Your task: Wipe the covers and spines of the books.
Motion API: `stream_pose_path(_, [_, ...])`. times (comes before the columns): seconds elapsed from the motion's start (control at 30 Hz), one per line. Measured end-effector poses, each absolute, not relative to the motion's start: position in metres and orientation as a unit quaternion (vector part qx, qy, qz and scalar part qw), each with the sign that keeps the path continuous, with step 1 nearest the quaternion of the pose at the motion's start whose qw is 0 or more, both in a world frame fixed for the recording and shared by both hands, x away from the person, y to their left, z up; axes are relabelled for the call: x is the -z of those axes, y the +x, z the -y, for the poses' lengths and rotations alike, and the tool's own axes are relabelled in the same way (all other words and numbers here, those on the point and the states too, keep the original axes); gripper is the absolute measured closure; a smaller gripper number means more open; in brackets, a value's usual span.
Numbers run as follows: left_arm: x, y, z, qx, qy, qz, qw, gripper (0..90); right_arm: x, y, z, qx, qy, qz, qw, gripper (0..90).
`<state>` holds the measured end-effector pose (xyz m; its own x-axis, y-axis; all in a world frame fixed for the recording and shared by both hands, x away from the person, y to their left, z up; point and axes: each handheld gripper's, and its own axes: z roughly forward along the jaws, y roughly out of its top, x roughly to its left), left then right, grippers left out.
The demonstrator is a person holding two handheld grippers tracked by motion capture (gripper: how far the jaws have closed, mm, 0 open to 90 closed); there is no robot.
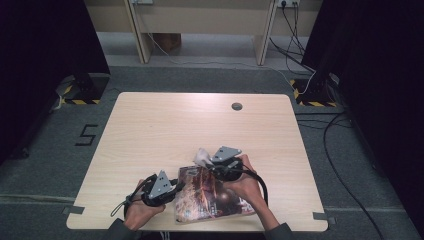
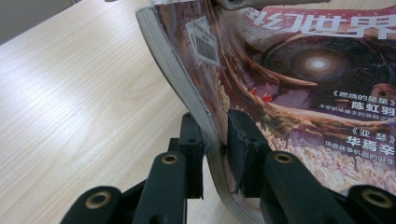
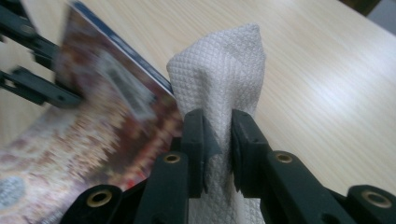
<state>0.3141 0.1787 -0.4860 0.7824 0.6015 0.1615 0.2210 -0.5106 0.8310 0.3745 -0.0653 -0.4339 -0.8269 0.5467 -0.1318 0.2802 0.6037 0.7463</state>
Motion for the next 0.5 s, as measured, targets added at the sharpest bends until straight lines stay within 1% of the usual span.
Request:
stream_pose_path(0.2, [0.486,0.314,-0.178,-0.222,0.84,-0.245,0.431,76.0,0.423,0.364,0.038,-0.398,0.201,-0.879,0.17,77.2])
stream_pose_path(0.3, [0.486,0.314,-0.178,-0.223,0.839,-0.245,0.431,76.0,0.419,0.358,0.028,-0.401,0.18,-0.881,0.178,77.2])
stream_pose_path(0.43, [0.486,0.314,-0.178,-0.223,0.839,-0.243,0.431,76.0,0.416,0.354,0.024,-0.398,0.165,-0.883,0.185,77.2])
stream_pose_path(0.5, [0.485,0.313,-0.177,-0.225,0.84,-0.242,0.43,76.1,0.417,0.355,0.027,-0.399,0.169,-0.883,0.181,77.3])
